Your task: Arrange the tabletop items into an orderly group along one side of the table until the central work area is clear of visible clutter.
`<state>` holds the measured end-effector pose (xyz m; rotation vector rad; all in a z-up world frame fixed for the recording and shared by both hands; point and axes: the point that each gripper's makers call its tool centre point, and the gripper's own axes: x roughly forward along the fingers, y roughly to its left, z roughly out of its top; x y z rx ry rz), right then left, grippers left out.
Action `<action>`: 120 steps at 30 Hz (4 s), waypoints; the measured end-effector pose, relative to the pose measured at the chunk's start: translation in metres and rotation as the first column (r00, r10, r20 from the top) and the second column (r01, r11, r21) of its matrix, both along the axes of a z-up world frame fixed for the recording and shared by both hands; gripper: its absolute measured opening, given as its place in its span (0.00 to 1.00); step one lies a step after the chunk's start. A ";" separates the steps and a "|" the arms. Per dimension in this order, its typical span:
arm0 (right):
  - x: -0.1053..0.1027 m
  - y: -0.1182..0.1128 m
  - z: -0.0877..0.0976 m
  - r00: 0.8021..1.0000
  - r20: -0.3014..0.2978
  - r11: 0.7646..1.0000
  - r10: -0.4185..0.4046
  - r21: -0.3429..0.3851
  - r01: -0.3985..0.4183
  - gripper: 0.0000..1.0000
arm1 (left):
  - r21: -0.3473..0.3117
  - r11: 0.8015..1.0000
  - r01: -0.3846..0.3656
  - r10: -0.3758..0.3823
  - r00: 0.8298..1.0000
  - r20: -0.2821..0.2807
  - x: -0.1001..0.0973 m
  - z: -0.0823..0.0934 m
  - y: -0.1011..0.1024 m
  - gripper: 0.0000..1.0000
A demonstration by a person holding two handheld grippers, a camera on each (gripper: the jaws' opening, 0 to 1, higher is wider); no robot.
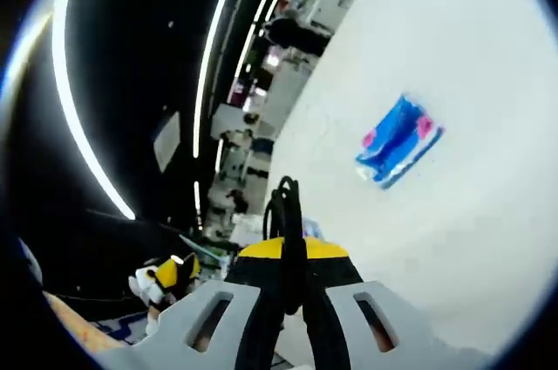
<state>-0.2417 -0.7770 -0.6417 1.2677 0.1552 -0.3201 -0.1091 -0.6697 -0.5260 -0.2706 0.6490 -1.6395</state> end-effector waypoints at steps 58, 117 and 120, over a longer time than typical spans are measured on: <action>-0.025 -0.049 -0.109 0.912 -0.317 0.964 -0.260 -0.036 0.262 0.24 | 0.041 0.996 -0.080 0.086 0.981 -0.172 0.000 -0.023 0.029 0.14; -0.010 0.037 -0.058 0.924 -0.362 0.916 0.121 -0.318 -0.245 0.67 | 0.384 0.891 -0.240 0.240 0.970 0.050 0.065 -0.105 0.093 0.68; -0.007 0.038 -0.059 0.922 -0.364 0.914 0.136 -0.313 -0.258 0.67 | 0.386 0.887 -0.255 0.261 0.965 0.037 0.070 -0.109 0.098 0.68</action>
